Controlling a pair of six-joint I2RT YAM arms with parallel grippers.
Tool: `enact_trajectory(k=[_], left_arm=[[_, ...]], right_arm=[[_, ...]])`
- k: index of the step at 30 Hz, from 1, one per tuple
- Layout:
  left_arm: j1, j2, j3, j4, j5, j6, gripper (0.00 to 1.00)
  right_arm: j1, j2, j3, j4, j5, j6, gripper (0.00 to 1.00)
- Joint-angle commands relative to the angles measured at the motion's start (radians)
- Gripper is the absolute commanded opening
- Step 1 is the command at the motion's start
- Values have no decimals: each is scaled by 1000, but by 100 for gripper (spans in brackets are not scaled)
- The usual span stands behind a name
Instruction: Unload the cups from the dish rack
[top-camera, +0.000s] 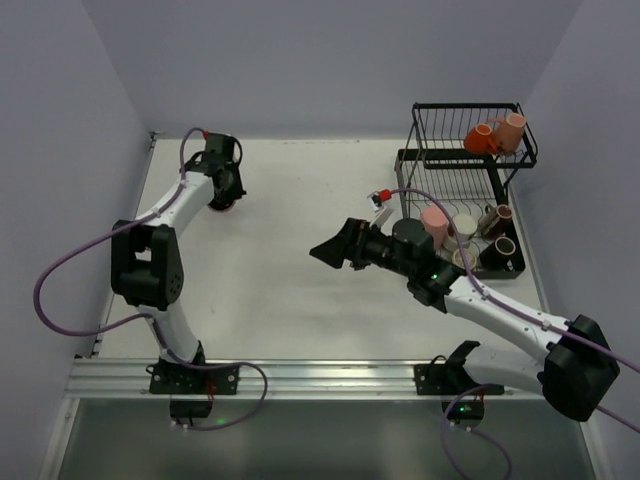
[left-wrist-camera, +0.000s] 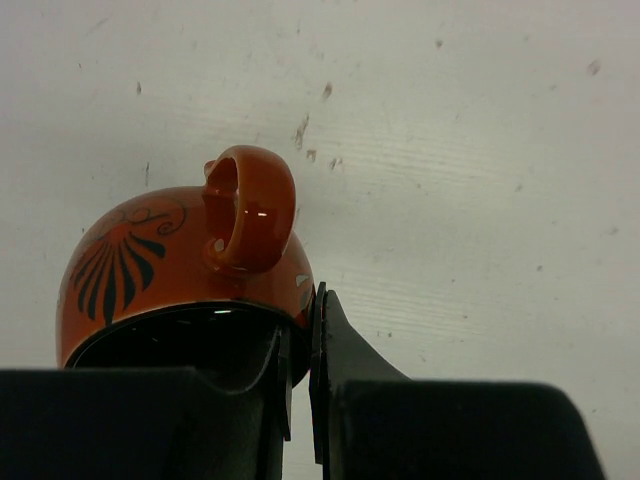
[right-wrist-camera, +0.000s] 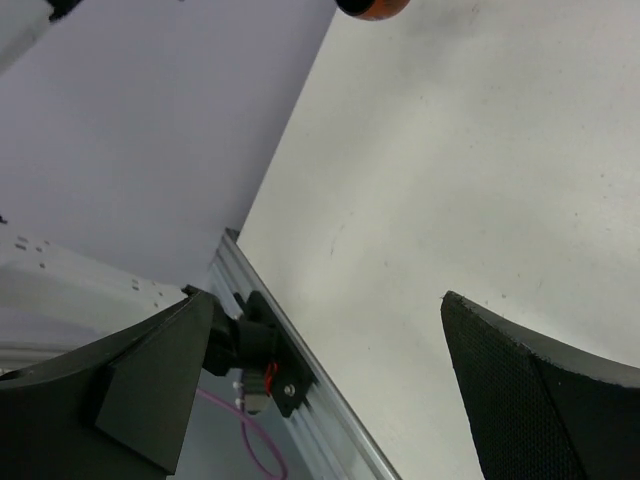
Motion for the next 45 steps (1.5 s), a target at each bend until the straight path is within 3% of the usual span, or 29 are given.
enact_trajectory(k=[1, 9, 20, 30, 39, 44, 45], left_arm=[[24, 45, 95, -88, 3, 47, 0], [81, 226, 255, -197, -1, 84, 0], [145, 304, 264, -180, 95, 71, 2], [168, 301, 241, -160, 97, 73, 38], [168, 191, 215, -128, 72, 64, 69], [162, -28, 123, -7, 33, 27, 96], [151, -82, 97, 24, 25, 22, 97]], right_arm=[[35, -46, 28, -64, 93, -105, 99], [52, -82, 35, -130, 112, -174, 99], [52, -100, 41, -161, 146, -207, 99], [53, -118, 79, -199, 175, -234, 99], [53, -166, 209, -328, 192, -315, 98], [38, -177, 342, -409, 276, -390, 77], [29, -180, 361, -434, 319, -416, 66]])
